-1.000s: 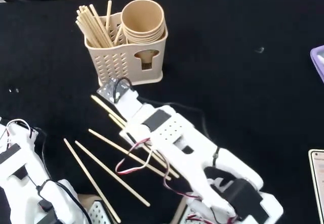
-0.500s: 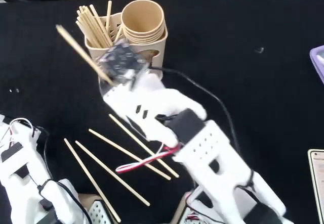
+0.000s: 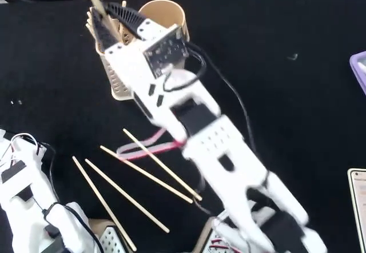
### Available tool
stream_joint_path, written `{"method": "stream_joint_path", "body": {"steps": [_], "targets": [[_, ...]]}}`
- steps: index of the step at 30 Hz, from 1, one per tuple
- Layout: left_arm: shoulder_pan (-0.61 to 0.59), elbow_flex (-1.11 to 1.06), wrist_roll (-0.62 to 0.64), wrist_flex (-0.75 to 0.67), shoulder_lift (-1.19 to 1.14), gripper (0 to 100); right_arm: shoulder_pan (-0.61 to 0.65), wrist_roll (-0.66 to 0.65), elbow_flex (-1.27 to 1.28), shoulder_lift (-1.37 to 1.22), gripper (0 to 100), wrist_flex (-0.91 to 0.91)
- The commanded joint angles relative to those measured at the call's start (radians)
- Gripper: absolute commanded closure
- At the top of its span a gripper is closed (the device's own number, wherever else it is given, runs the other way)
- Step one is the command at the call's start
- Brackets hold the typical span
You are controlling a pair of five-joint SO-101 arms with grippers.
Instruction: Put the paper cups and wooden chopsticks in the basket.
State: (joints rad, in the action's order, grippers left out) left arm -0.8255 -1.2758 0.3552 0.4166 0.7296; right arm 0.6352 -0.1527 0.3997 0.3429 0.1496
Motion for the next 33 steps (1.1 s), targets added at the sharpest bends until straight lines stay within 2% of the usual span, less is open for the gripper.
{"method": "stream_joint_path", "body": {"steps": [1, 8, 17, 20, 25, 33], "targets": [[0.01, 0.008, -0.006, 0.005, 0.023, 89, -0.057, 0.0, -0.101, -0.151, 98.8, 0.199], [0.01, 0.008, -0.006, 0.005, 0.023, 89, -0.091, 0.0, -0.177, -0.384, 98.8, 0.224], [0.012, 0.008, -0.006, 0.005, 0.023, 89, -0.084, 0.0, -0.134, -0.438, 98.6, 0.204], [0.012, 0.01, -0.006, 0.005, 0.023, 89, -0.071, -0.002, -0.139, -0.437, 97.3, 0.12], [0.012, 0.01, -0.006, 0.005, 0.023, 89, -0.068, 0.0, -0.18, -0.437, 84.1, -0.006], [0.012, 0.01, -0.006, 0.005, 0.023, 89, -0.061, 0.0, -0.248, -0.325, 92.5, -0.198]]}}
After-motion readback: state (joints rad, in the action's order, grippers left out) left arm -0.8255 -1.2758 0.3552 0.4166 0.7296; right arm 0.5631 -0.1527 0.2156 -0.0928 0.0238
